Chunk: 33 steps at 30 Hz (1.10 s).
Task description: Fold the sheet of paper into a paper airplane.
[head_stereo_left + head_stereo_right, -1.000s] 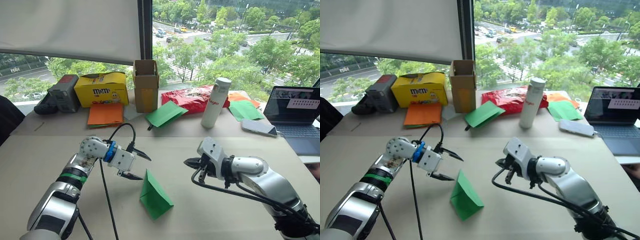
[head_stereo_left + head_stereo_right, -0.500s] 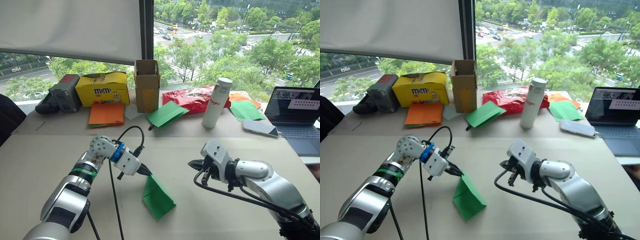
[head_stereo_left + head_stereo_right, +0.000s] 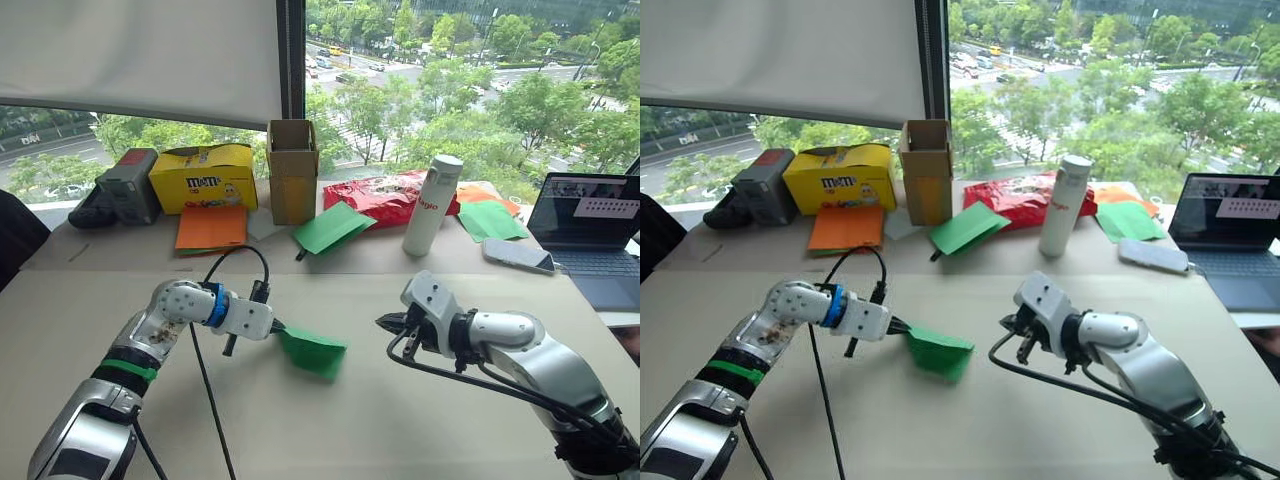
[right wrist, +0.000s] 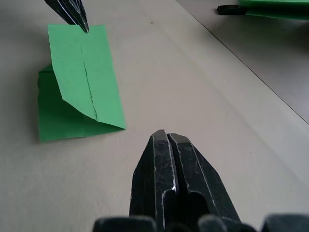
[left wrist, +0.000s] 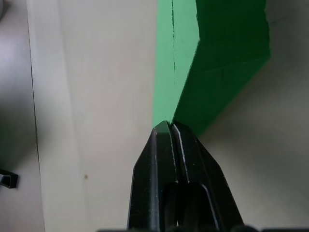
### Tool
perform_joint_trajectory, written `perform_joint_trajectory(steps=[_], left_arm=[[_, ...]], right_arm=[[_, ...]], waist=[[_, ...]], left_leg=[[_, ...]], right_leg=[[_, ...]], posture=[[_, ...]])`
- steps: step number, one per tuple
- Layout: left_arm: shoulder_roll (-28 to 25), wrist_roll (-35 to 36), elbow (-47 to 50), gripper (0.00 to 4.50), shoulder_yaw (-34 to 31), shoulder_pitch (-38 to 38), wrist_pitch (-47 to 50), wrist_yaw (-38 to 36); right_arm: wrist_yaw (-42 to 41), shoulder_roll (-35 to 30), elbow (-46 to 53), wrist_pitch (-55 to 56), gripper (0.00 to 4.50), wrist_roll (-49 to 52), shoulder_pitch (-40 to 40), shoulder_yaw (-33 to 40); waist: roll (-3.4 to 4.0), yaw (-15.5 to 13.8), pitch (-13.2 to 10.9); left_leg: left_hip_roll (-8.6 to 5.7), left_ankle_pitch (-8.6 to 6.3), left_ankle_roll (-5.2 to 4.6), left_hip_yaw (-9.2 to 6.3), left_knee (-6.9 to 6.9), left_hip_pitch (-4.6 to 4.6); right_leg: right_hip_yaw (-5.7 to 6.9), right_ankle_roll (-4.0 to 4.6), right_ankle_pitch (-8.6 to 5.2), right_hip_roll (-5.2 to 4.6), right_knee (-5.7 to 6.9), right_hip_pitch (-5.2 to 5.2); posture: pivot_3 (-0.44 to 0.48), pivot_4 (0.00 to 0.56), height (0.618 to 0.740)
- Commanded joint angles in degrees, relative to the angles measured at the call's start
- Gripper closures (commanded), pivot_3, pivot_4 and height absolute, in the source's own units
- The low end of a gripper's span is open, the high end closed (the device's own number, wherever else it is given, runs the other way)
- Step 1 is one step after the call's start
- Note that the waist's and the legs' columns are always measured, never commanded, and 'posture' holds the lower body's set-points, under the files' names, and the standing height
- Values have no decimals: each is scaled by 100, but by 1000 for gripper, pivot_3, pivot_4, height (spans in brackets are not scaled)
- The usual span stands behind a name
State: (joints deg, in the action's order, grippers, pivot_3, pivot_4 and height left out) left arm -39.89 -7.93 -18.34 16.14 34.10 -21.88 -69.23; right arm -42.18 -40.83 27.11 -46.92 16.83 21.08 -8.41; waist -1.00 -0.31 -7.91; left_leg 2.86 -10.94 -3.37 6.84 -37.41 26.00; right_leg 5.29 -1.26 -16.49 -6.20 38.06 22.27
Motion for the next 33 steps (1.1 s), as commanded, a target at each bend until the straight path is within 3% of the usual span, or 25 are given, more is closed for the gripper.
perform_joint_trajectory(steps=[1,10,13,18,24,33], left_arm=[[-6,105,1091,4478,-124,-523,900,237],[3,222,1745,4478,-239,-1067,1690,598],[0,672,1872,3692,-373,-1117,1987,422],[-260,1603,1939,1911,-830,-1197,2192,-107],[-488,2588,1834,26,-1548,-1161,2899,-330],[-309,2824,1788,26,-1741,-958,3537,163]], right_arm=[[-27,-13,19,199,4500,-35,154,44],[-254,30,-102,453,4500,-13,263,-114],[-349,76,-125,542,4500,58,278,-107],[-683,54,-71,845,4500,182,194,-72],[-1120,-222,-75,1887,2602,-348,-177,-465],[-1057,186,-976,3417,2602,-1200,-18,-968]], waist=[[0,-11,0],[1,-23,-1],[1,-22,-1],[1,-22,-1],[2,-24,-2],[1,-23,-2]], left_leg=[[0,1,2,0,0,0],[-2,5,8,1,0,0],[-1,7,11,1,0,0],[0,7,12,2,0,-1],[0,8,14,0,0,-1],[-2,34,56,2,-1,-4]], right_leg=[[1,0,0,0,0,0],[-1,0,0,-1,0,-1],[0,0,0,-1,0,0],[0,0,0,-1,0,0],[1,0,0,-3,-1,-2],[0,-2,-1,-1,0,-2]], posture=[[0,150,740],[0,150,740],[0,150,740],[0,150,740],[0,150,740],[0,150,740]])
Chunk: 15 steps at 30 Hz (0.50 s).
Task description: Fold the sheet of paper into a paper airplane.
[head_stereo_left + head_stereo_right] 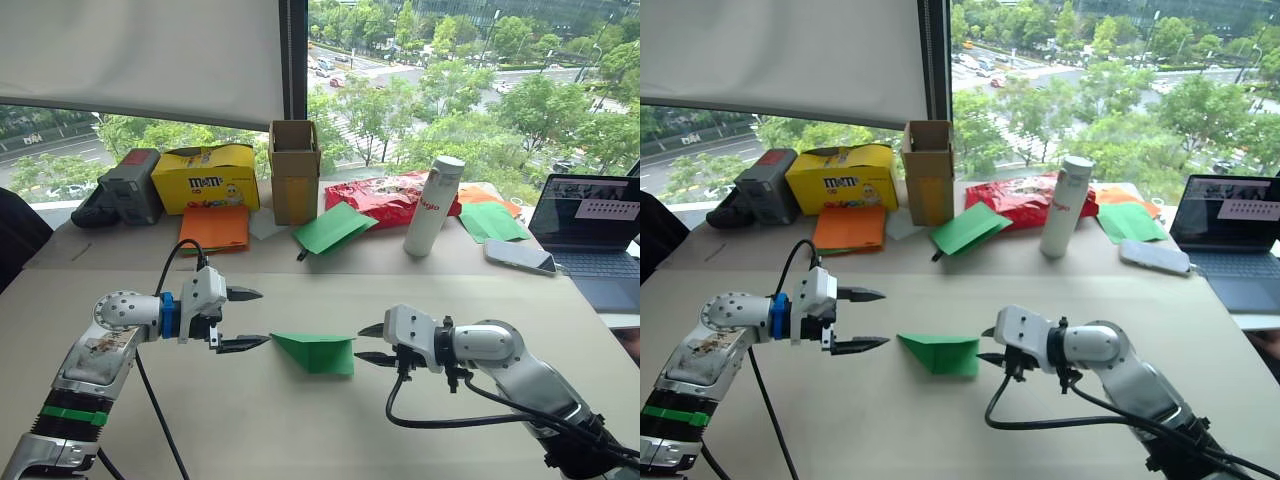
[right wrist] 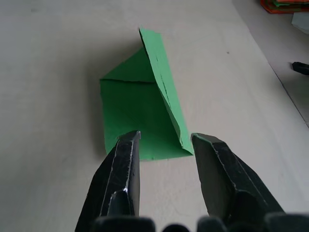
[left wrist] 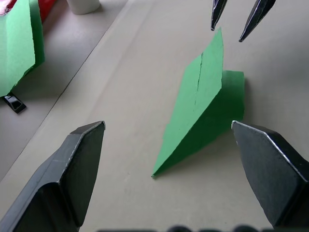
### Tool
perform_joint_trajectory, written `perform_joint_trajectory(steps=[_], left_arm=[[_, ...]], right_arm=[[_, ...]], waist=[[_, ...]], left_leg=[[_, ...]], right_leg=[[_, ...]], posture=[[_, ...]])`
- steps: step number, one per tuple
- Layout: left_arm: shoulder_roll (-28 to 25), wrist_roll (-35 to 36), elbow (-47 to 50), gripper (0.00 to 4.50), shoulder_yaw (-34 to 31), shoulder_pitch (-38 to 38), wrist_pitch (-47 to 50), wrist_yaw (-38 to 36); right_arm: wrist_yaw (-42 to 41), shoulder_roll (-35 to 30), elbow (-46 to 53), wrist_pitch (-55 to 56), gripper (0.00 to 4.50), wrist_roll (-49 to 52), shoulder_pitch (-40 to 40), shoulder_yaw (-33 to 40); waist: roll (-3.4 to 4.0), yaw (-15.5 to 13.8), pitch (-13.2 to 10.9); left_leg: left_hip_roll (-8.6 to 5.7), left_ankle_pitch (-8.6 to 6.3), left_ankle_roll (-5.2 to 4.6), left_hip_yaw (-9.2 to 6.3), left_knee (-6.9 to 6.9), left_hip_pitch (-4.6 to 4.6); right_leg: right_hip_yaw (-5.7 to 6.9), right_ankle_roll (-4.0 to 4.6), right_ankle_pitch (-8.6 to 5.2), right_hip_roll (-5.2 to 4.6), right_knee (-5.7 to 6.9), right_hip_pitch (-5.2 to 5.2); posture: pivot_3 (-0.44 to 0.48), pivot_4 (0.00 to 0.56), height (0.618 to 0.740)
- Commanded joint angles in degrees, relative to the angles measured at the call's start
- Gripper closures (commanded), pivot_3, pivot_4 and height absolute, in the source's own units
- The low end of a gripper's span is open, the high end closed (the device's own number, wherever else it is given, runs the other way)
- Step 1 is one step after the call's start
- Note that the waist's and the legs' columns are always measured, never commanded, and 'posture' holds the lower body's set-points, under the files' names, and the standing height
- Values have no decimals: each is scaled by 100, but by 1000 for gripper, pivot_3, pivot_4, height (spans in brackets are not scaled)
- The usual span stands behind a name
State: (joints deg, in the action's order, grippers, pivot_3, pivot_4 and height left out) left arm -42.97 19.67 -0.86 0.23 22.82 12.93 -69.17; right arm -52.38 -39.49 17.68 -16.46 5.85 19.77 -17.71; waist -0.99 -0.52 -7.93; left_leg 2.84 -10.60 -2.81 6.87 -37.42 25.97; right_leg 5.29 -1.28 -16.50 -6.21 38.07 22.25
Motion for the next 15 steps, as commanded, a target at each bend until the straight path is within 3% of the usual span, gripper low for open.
perform_joint_trajectory(steps=[1,3,8,15], left_arm=[[20,17,-16,26,-124,213,39,192],[76,-37,-161,5,-66,345,44,252],[361,-168,-728,0,132,857,2,302],[626,-26,-1460,0,306,1540,125,-299]], right_arm=[[-34,131,-102,451,2602,-133,120,-65],[-28,250,-199,587,2840,-201,136,-136],[-56,341,-379,1045,4442,-422,100,-207],[-65,396,-797,2396,4487,-867,39,-381]], waist=[[0,-1,0],[0,-2,0],[-1,-14,0],[-2,1,0]], left_leg=[[0,0,0,0,0,0],[0,1,2,1,0,0],[-2,2,4,1,0,0],[-1,5,8,4,-1,0]], right_leg=[[0,0,0,0,0,0],[0,0,0,0,-1,-1],[0,0,0,0,0,-2],[0,0,0,5,2,0]], posture=[[0,150,740],[0,150,740],[0,150,740],[0,150,740]])
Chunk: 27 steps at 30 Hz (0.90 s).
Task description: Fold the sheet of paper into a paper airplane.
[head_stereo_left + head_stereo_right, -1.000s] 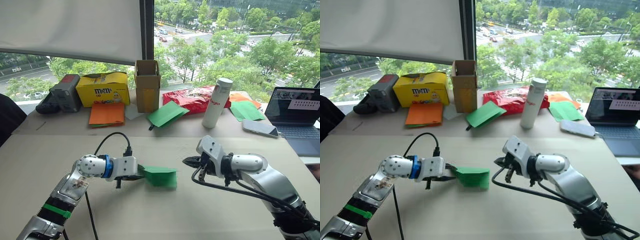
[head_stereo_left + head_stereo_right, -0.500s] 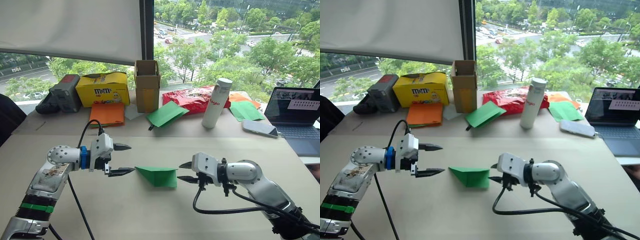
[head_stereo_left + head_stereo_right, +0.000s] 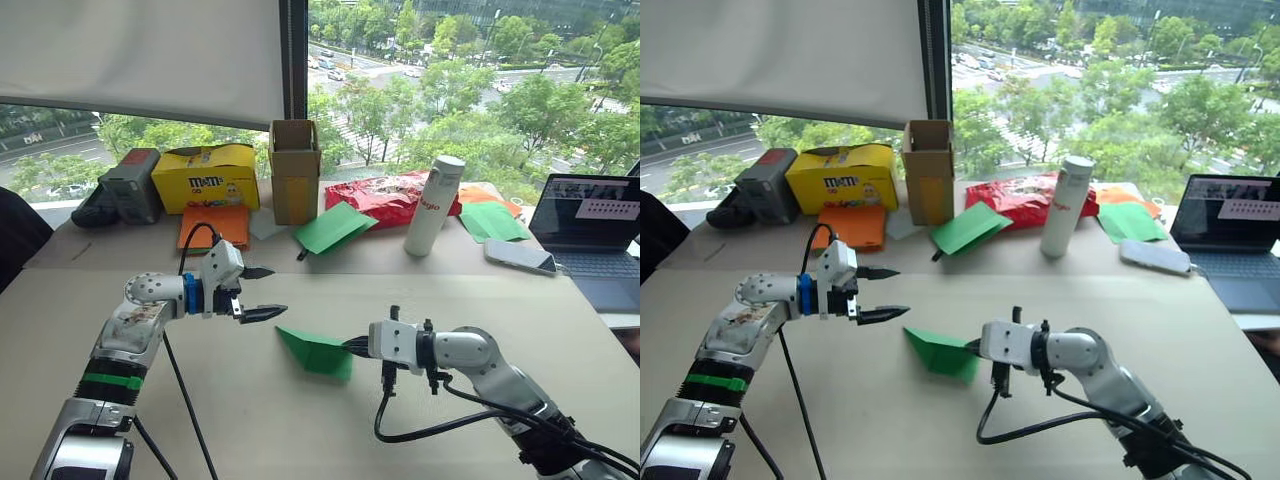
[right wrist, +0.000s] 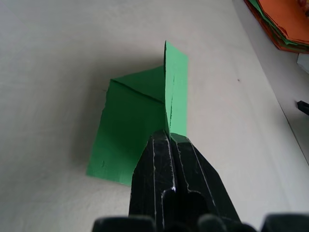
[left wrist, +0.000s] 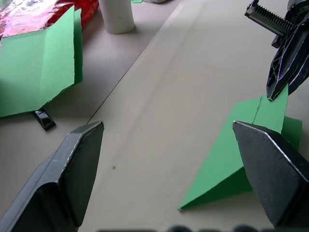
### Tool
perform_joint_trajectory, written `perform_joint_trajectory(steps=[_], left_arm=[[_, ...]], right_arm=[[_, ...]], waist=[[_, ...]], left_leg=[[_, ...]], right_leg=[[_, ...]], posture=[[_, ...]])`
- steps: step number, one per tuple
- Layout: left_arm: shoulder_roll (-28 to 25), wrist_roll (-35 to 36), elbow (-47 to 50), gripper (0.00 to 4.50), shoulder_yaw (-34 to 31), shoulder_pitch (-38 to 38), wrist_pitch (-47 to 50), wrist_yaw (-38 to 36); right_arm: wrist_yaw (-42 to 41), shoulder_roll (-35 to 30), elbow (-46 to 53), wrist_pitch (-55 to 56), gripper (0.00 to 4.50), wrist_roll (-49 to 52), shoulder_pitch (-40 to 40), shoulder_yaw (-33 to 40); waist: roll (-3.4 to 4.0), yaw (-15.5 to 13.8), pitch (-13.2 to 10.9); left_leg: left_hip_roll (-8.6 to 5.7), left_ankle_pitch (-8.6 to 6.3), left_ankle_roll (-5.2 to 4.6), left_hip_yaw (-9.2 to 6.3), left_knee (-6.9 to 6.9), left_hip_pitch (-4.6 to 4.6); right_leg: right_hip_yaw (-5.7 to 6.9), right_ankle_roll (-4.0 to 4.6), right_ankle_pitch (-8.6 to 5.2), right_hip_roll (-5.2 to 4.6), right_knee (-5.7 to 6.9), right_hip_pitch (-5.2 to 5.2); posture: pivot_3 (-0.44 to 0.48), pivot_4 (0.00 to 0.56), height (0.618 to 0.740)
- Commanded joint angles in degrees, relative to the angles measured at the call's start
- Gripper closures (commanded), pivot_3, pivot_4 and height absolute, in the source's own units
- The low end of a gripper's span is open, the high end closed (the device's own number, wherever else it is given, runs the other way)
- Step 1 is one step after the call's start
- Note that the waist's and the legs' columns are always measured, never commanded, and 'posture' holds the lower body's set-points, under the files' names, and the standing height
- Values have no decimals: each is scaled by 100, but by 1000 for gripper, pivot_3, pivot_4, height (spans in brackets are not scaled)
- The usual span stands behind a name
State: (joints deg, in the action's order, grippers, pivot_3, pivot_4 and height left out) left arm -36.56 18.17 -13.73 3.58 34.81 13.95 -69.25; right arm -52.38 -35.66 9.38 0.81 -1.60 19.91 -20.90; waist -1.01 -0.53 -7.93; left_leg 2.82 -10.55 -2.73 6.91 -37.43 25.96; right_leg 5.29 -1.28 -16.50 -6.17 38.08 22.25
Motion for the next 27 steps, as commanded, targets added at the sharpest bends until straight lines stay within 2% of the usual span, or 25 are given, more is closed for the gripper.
perform_joint_trajectory(steps=[1,6,11,14,19,24,25,27], left_arm=[[-8,135,-237,0,-24,402,40,-369],[2,193,-366,0,126,552,146,-957],[2,-145,-326,0,545,226,-339,-1344],[82,-284,-357,817,719,37,-632,-1411],[279,-526,-728,2577,908,-177,-1413,-1500],[308,-666,-927,4287,1011,-308,-1735,-1658],[306,-678,-935,4478,1015,-336,-1758,-1682],[307,-715,-963,4478,1027,-419,-1815,-1695]], right_arm=[[-88,5,6,804,4487,-154,28,-83],[-345,-20,68,1352,4487,-118,-26,-183],[-442,-47,25,1477,4487,-193,-151,-226],[-434,-19,70,1417,4500,-239,-212,-250],[-407,-10,104,1389,4500,-294,-287,-229],[-417,-38,138,1383,4500,-302,-348,-192],[-422,-42,139,1385,4500,-302,-360,-186],[-443,-50,126,1375,4500,-297,-364,-185]], waist=[[0,3,0],[0,4,0],[0,2,0],[0,0,0],[0,-11,0],[0,-3,0],[0,-3,0],[0,-7,0]], left_leg=[[0,0,1,0,0,0],[1,1,2,1,-3,0],[1,1,2,1,-11,0],[3,1,2,0,-11,0],[4,0,1,-1,-14,0],[4,0,-1,-1,-15,0],[4,-1,-1,-1,-15,0],[5,-1,-1,-1,-16,0]], right_leg=[[0,0,0,0,0,0],[-2,0,0,1,0,-1],[-2,0,0,1,0,-4],[-3,0,0,2,1,-3],[-3,1,0,3,0,-5],[-2,1,0,3,2,-4],[-2,1,0,3,2,-4],[-3,1,0,3,2,-4]], posture=[[0,150,740],[0,150,740],[0,150,740],[0,150,740],[0,150,740],[0,150,740],[0,150,740],[0,150,740]])
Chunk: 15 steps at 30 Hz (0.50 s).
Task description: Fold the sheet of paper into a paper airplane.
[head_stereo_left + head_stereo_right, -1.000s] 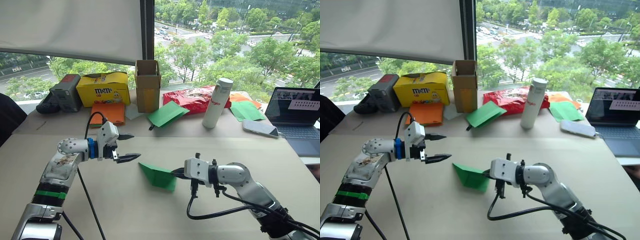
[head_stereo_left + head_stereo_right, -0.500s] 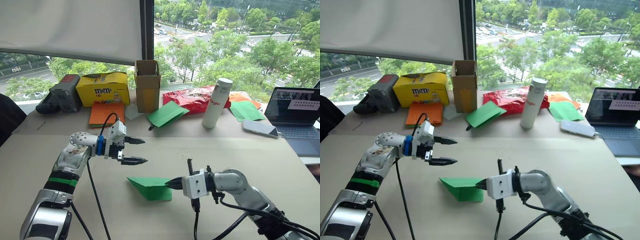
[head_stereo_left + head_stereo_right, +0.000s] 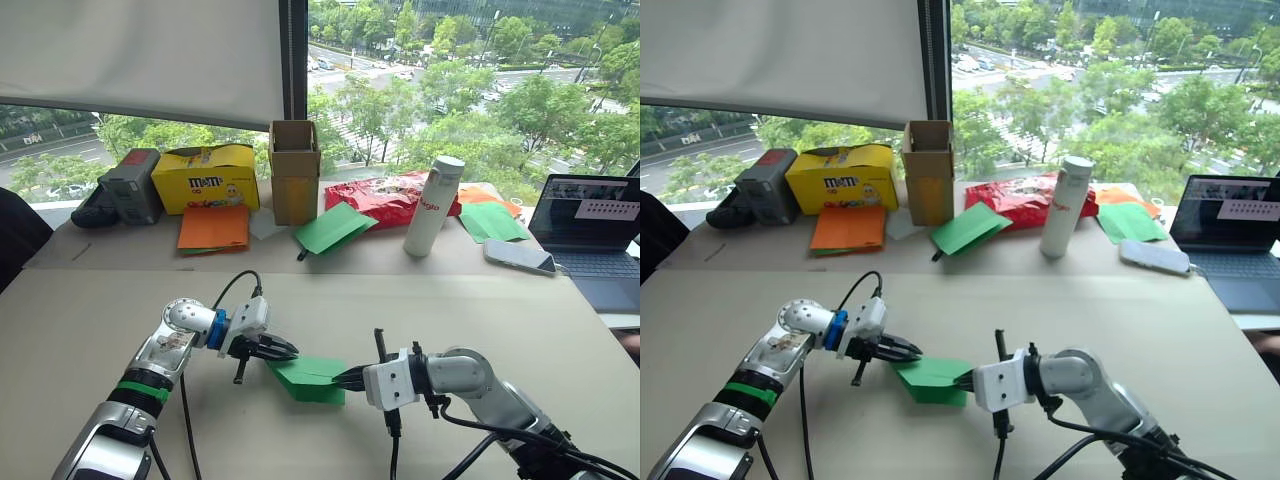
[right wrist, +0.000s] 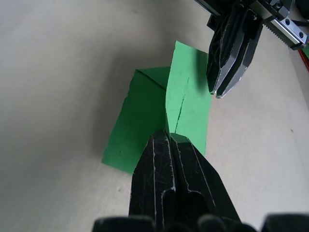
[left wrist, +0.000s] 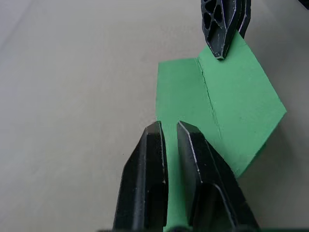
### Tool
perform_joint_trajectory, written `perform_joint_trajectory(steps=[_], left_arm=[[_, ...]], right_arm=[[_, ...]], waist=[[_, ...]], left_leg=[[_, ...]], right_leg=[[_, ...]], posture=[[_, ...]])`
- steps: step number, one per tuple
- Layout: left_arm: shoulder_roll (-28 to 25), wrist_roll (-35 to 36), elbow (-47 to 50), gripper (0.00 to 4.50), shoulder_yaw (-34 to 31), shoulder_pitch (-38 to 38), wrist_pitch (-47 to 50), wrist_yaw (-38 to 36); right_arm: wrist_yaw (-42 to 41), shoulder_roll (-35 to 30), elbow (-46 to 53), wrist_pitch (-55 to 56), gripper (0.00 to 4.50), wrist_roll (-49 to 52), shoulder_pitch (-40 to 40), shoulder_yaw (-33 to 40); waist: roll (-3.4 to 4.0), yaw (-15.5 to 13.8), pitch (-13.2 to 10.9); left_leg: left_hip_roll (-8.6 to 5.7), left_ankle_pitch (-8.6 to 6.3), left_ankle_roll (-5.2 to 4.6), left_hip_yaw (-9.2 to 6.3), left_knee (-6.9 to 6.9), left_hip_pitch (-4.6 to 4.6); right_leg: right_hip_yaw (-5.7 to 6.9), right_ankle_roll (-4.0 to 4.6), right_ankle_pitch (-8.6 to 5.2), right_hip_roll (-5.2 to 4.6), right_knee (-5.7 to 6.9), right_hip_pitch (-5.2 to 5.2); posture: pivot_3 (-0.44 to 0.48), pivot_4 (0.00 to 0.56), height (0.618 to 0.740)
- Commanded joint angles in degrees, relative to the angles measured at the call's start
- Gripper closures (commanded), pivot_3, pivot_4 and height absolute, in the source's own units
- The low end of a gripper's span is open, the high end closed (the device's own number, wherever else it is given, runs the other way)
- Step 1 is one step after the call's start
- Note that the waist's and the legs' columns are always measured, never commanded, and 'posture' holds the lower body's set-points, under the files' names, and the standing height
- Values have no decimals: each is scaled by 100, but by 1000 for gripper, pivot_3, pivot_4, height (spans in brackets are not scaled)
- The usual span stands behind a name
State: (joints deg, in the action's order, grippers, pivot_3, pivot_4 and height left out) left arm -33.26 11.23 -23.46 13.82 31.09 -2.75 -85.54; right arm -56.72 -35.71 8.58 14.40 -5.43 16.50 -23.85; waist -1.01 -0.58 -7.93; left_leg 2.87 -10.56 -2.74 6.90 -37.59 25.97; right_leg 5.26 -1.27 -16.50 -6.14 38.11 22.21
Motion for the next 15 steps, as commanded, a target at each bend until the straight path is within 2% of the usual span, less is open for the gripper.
perform_joint_trajectory(steps=[1,10,15], left_arm=[[-22,-50,3,4478,13,-101,-185,-58],[-112,-376,-206,4478,66,-412,-616,95],[-175,-557,-422,4478,176,-434,-991,91]], right_arm=[[-22,-45,195,7,4500,91,-17,107],[-263,-10,194,-239,4500,311,-21,70],[-456,444,33,-1729,4500,1404,39,280]], waist=[[0,-2,0],[0,-3,0],[0,5,1]], left_leg=[[0,0,-1,0,-2,0],[3,-7,-12,-2,-9,0],[6,-10,-15,-4,-10,-3]], right_leg=[[0,0,0,0,0,-1],[1,0,0,0,0,-4],[2,1,1,1,3,-8]], posture=[[0,150,740],[0,150,740],[0,150,740]])
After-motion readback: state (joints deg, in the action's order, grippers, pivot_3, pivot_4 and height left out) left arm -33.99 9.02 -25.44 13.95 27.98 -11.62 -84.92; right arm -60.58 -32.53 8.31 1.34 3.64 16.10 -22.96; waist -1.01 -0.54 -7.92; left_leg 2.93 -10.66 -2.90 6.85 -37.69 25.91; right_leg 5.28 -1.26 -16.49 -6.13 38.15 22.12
